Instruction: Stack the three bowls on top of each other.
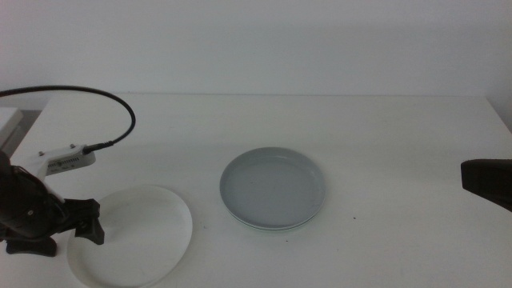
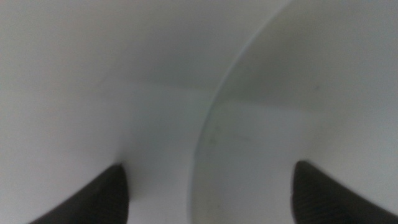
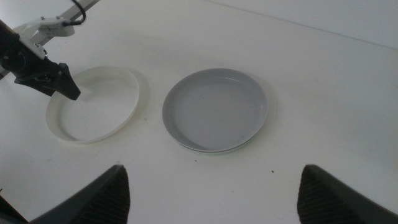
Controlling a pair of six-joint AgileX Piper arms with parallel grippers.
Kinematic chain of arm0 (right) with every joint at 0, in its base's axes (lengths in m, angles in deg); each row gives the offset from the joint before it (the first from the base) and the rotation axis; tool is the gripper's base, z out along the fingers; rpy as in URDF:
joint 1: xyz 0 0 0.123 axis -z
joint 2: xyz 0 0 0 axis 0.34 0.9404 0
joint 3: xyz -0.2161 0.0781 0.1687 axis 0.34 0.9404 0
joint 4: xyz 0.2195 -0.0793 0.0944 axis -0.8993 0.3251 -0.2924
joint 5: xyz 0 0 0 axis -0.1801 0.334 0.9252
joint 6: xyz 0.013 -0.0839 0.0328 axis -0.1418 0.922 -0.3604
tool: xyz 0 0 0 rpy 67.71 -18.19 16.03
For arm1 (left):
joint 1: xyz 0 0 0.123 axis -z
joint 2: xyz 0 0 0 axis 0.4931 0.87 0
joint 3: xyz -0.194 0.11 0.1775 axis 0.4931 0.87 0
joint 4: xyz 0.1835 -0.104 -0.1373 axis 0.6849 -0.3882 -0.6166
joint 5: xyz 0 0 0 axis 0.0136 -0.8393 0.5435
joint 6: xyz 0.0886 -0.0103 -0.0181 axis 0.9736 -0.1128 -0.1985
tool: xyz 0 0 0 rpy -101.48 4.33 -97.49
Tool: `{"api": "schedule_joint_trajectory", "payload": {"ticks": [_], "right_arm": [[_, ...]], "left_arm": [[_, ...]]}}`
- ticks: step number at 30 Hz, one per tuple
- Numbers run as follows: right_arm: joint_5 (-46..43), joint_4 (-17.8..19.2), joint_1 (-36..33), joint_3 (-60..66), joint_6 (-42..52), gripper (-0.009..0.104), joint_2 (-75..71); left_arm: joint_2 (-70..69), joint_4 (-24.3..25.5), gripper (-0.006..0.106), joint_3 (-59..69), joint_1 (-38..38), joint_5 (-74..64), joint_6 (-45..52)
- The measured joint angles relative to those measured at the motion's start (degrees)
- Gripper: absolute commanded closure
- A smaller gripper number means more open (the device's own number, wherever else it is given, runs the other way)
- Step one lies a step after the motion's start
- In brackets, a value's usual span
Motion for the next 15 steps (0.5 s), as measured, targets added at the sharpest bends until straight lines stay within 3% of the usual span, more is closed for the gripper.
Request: {"api": "schedule_joint_trajectory", "payload": {"ticks": [4,10,11,15], "right_arm": [[0.0,0.0,0.0,0.0,0.0,0.016,0.0],[0.0,0.0,0.0,0.0,0.0,0.016,0.0],[0.0,0.0,0.0,0.0,0.0,0.016,0.0],[0.0,0.0,0.0,0.0,0.0,0.016,0.0]], "left_arm": [[0.67,0.22,0.036,-0.2,-0.23,0.28,0.21],[1.29,0.2,0.097,-0.25,-0.57,0.88,-0.62],[1.4,0.2,0.102,-0.25,-0.57,0.75,-1.04],[0.43,1.0,0.102,-2.84,-0.57,-5.2,-3.88]]}}
